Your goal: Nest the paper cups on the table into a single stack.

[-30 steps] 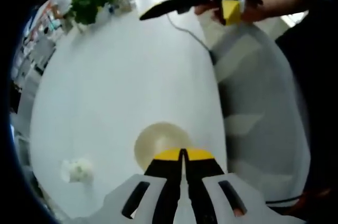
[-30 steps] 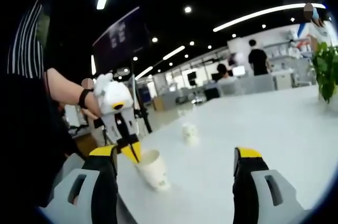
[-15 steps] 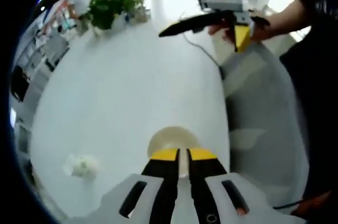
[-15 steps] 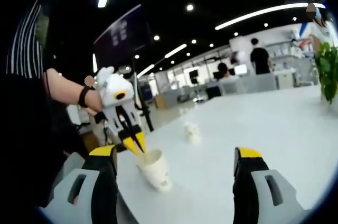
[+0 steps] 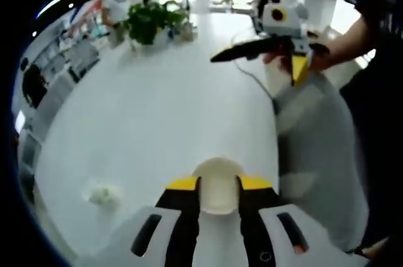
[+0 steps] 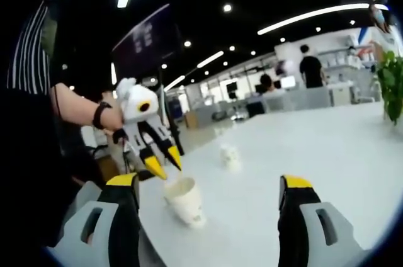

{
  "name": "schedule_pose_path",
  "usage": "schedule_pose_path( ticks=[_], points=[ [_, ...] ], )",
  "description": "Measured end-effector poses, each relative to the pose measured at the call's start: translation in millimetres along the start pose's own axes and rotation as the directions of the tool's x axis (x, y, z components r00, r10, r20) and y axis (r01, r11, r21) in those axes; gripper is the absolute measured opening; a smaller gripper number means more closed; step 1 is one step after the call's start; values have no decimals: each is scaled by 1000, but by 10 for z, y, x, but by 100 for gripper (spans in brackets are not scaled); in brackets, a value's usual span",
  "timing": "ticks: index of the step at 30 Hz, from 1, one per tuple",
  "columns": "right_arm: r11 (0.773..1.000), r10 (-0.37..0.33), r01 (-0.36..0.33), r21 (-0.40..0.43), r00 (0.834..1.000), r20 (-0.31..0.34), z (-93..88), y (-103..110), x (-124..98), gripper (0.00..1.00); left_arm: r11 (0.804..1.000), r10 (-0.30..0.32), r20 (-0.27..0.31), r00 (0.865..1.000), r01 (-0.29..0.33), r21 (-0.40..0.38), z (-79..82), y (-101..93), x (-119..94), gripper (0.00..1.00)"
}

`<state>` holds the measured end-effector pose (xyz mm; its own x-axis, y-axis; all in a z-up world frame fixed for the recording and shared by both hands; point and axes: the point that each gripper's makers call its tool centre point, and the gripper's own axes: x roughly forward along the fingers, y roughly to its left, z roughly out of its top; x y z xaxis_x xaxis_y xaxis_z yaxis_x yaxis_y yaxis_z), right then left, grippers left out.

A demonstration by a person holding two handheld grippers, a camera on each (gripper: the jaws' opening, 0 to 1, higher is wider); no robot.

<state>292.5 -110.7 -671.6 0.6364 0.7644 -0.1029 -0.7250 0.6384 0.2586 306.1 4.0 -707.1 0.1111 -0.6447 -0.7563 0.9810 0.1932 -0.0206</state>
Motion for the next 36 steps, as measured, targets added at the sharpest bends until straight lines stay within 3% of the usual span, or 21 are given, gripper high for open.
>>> schedule_pose_path(
  ticks=[4, 10, 16, 18, 19, 24, 25, 27, 31, 36],
  points=[
    [1000, 2, -2, 0, 1000, -6, -16, 15, 12, 90, 997, 36, 64, 997, -32, -73, 70, 103, -47, 28],
    [1000, -3, 3, -11, 1000, -6, 10, 10, 30, 91, 988, 94, 179, 979, -70, -136, 182, 250, -156, 34],
    [1000, -11, 11, -21, 1000, -9, 13, -15, 41, 94, 971, 151, 233, 961, -99, -220, 121, 373, -256, 43],
    [999, -22, 22, -36, 1000, -11, 18, -38, 40, 96, 961, 189, 270, 944, -122, -247, 121, 442, -321, 44],
    [999, -28, 27, -34, 1000, -6, 29, -53, 39, 97, 958, 196, 267, 943, -127, -255, 97, 460, -334, 46],
    [998, -42, 41, -51, 999, -8, 55, -96, 37, 100, 928, 275, 275, 921, -180, -327, 12, 630, -439, 52],
    [998, -43, 42, -53, 999, -9, 59, -101, 37, 100, 916, 293, 301, 907, -176, -360, 36, 668, -471, 55],
    [997, -44, 43, -67, 999, -17, 62, -111, 39, 100, 892, 306, 319, 897, -153, -426, 32, 719, -515, 61],
    [996, -40, 37, -85, 999, -31, 55, -127, 54, 100, 877, 345, 314, 884, -185, -444, -33, 824, -554, 73],
    [996, -36, 33, -85, 999, -34, 56, -139, 66, 100, 846, 382, 330, 863, -182, -501, -93, 907, -594, 79]
  ],
)
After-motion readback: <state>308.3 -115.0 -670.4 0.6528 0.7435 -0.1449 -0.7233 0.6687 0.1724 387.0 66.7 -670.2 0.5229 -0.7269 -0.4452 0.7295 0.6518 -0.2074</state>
